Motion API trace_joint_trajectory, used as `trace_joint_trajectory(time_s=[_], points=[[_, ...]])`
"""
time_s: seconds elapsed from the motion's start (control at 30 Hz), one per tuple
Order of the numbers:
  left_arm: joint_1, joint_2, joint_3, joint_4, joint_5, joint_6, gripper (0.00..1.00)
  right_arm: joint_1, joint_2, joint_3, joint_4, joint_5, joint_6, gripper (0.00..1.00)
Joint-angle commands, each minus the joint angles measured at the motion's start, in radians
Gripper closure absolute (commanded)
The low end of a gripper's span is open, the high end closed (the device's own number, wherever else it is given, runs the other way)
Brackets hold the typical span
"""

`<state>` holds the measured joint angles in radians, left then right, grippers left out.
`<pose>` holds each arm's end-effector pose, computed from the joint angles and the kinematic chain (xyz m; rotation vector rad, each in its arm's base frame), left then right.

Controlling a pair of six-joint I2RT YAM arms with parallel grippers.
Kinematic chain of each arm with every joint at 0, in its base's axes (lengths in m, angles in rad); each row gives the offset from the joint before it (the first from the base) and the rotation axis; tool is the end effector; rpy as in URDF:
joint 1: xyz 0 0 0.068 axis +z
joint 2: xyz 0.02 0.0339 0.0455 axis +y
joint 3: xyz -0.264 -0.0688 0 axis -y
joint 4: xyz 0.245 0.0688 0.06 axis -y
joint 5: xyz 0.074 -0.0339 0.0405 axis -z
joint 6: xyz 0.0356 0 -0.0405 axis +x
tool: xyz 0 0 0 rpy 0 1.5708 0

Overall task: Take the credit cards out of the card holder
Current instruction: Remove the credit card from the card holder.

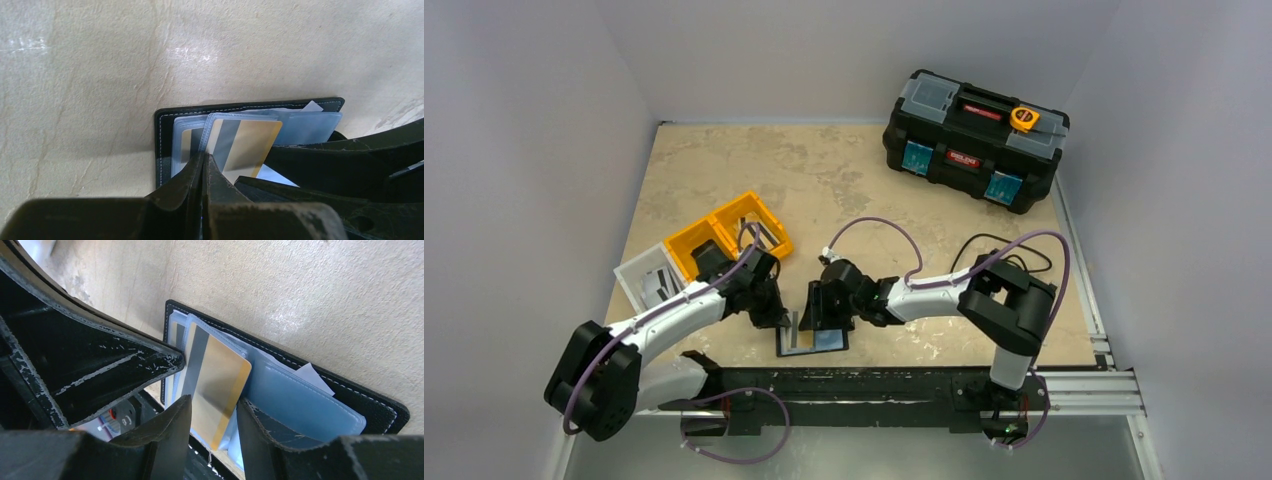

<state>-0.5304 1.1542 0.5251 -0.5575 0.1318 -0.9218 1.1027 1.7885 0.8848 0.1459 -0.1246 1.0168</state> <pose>0.1594 -0.0989 0.1579 -0.5267 2.8481 -0.5169 0.1563 0.3189 0.1408 -0.1845 2.6384 1.0734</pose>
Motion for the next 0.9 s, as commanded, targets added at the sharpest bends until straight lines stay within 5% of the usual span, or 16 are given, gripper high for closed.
trace_joint_trajectory(time_s=[0.0, 0.5, 0.87], points=[[0.000, 0.030, -0.030, 0.048, -0.009, -0.001, 1.00, -0.011, 0.038, -0.041, 0.084, -0.054, 0.019, 0.61], [-0.008, 0.071, -0.027, -0.030, -0.106, -0.063, 1.00, -0.102, 0.014, -0.263, 0.513, -0.214, 0.169, 0.63], [-0.008, 0.072, -0.016, -0.031, -0.102, -0.058, 1.00, -0.107, 0.062, -0.294, 0.646, -0.243, 0.225, 0.80]])
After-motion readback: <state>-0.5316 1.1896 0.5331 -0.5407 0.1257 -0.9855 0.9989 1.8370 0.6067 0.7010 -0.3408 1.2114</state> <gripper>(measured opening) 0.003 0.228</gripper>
